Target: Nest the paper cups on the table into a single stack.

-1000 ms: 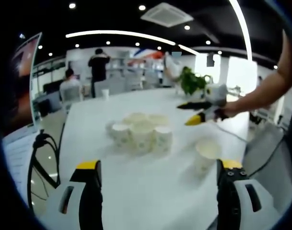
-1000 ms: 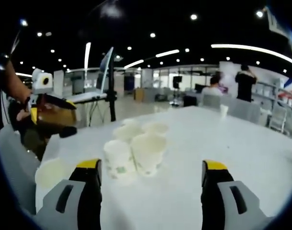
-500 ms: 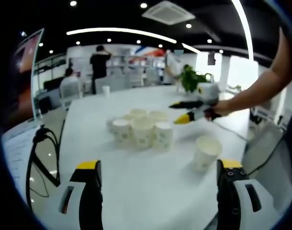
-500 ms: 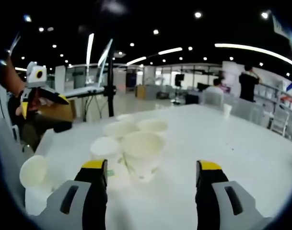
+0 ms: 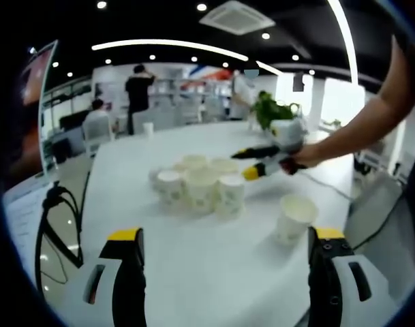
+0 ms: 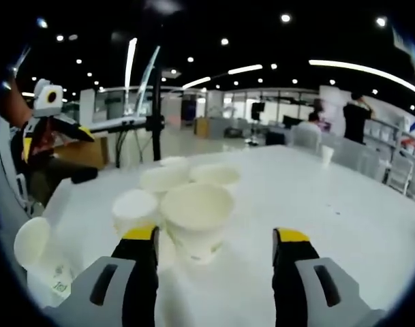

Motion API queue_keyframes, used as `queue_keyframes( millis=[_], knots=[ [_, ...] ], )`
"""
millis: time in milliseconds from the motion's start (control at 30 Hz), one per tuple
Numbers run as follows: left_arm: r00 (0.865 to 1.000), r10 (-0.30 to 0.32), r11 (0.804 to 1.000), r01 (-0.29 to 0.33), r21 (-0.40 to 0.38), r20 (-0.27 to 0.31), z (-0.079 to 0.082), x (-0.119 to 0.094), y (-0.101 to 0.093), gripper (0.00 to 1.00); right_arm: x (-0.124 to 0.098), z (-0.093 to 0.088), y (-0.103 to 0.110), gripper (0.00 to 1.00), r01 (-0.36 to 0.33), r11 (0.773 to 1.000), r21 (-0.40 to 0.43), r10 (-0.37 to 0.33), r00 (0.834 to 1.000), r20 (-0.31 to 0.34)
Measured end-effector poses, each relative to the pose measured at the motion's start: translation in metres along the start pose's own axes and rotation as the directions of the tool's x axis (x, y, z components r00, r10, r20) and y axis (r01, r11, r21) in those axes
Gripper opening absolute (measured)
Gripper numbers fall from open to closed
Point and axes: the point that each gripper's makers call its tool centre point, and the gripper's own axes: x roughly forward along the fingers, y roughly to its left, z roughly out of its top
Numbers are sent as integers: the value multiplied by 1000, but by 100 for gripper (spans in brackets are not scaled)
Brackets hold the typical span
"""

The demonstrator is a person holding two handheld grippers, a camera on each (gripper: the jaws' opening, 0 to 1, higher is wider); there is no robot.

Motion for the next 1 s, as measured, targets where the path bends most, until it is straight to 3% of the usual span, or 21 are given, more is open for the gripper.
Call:
queue_keyframes(
  millis=[767, 1000],
  knots=[
    [1000, 6, 1000, -6, -16, -14, -9, 0, 2, 98, 32, 2, 12, 56, -50, 996, 71, 49, 999, 21],
    [1000, 9, 1000, -9, -21, -17, -11, 0, 4, 98, 37, 0, 15, 49, -62, 995, 76, 61, 998, 14]
  ],
)
